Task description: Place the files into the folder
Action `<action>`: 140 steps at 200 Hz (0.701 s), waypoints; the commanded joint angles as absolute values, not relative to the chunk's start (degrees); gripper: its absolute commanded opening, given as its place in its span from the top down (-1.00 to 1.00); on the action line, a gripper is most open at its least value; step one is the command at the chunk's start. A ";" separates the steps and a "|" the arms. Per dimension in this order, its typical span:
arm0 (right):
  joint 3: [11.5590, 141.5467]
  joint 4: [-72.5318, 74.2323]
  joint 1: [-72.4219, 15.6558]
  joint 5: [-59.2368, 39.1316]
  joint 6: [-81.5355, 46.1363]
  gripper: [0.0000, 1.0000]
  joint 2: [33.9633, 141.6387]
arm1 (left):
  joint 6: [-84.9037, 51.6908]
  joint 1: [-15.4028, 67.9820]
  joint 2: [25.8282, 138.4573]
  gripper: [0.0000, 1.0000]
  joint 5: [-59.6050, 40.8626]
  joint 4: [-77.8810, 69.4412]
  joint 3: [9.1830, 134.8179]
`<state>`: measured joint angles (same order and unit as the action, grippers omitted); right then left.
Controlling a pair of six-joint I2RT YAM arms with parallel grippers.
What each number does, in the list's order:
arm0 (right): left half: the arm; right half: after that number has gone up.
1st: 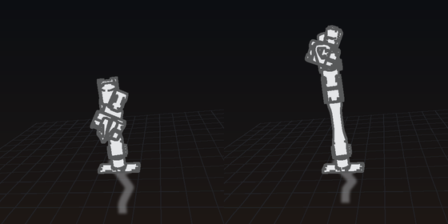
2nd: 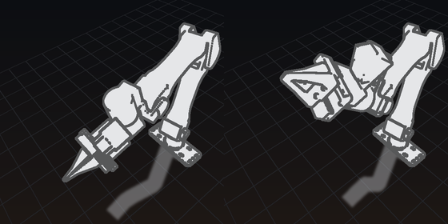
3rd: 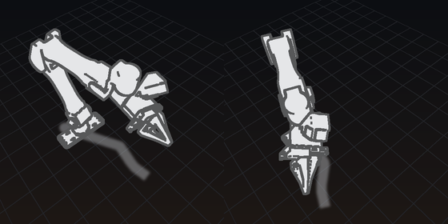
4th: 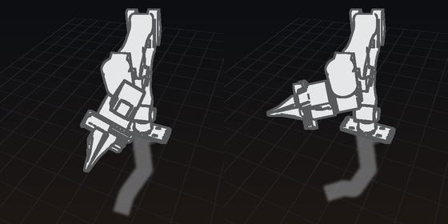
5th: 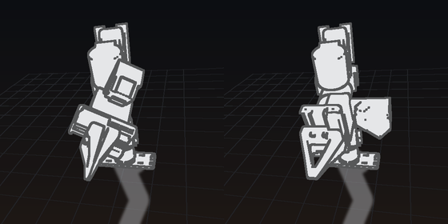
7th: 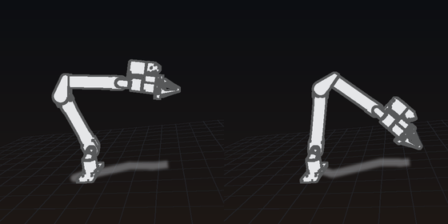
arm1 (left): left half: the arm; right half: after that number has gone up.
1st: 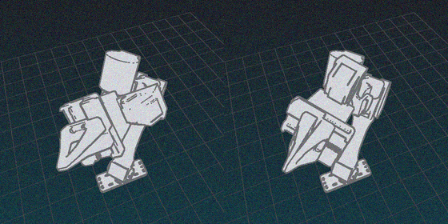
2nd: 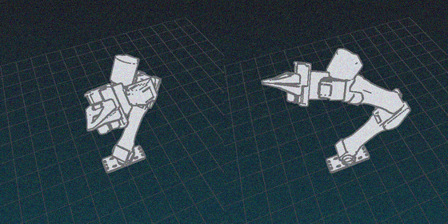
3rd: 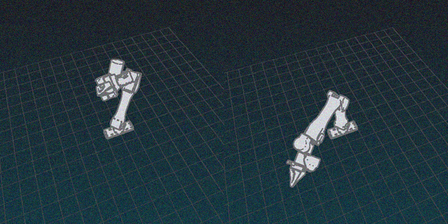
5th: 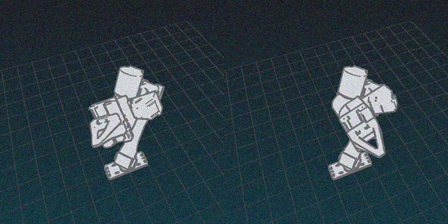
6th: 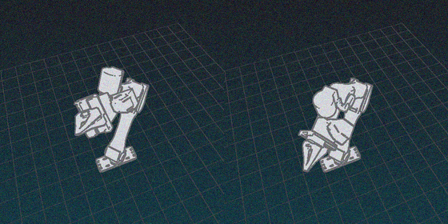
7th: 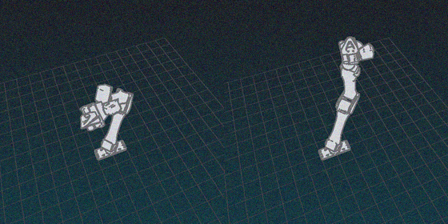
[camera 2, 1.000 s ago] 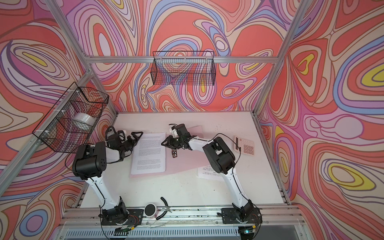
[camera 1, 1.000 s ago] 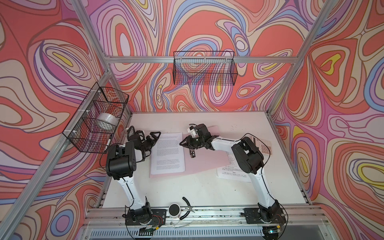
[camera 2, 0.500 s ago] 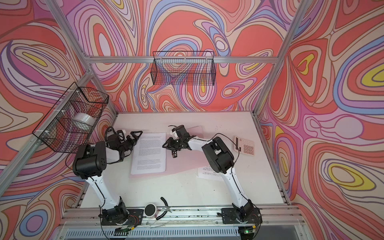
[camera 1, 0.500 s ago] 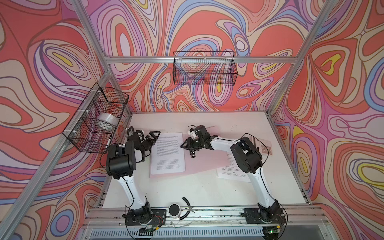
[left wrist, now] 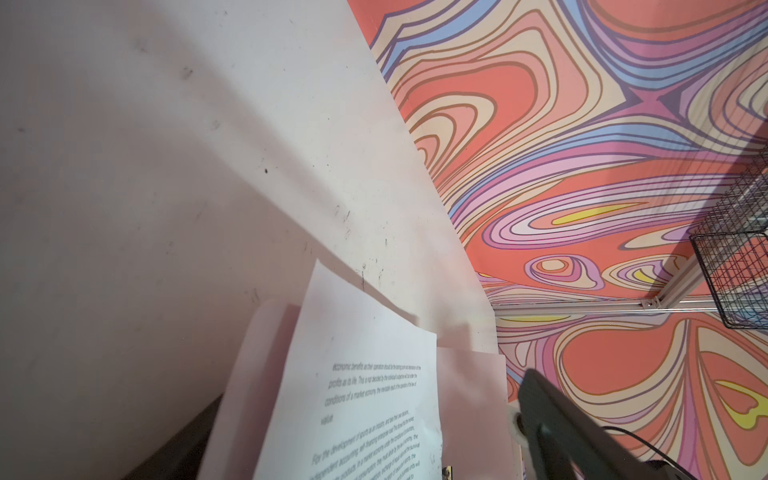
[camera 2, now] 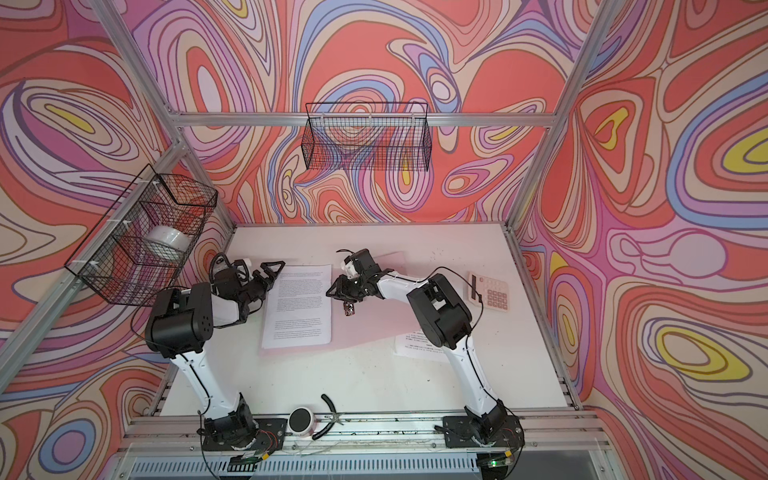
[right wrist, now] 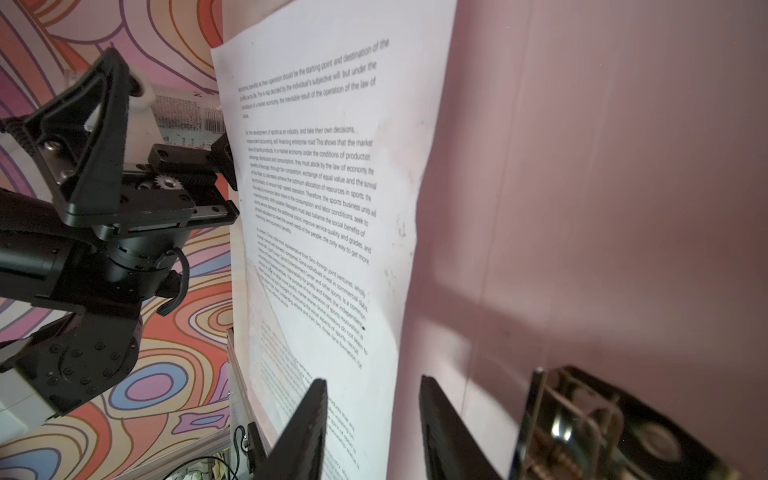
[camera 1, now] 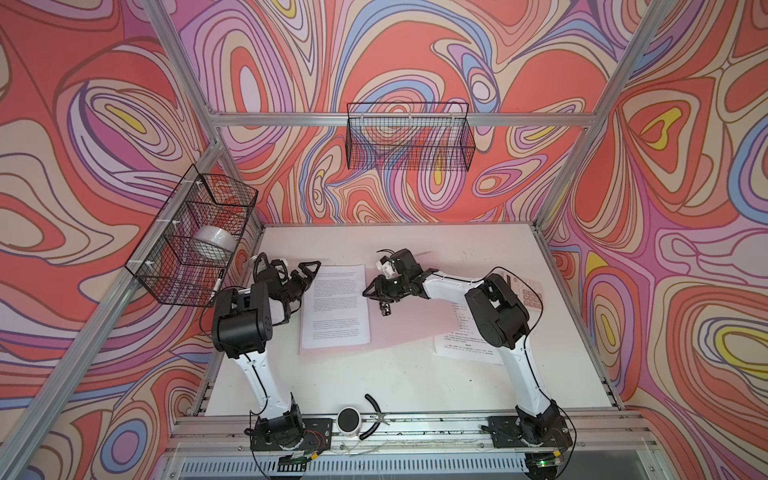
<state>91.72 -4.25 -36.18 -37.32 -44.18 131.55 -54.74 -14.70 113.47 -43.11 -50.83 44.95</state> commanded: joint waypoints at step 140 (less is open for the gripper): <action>96.75 -5.96 -37.44 -39.10 -43.33 1.00 135.95 | -55.37 -15.21 115.03 -0.92 -44.39 -53.70 45.09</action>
<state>94.98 -4.38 -37.54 -40.60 -45.06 134.93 -55.16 -14.72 114.19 -43.55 -51.33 44.95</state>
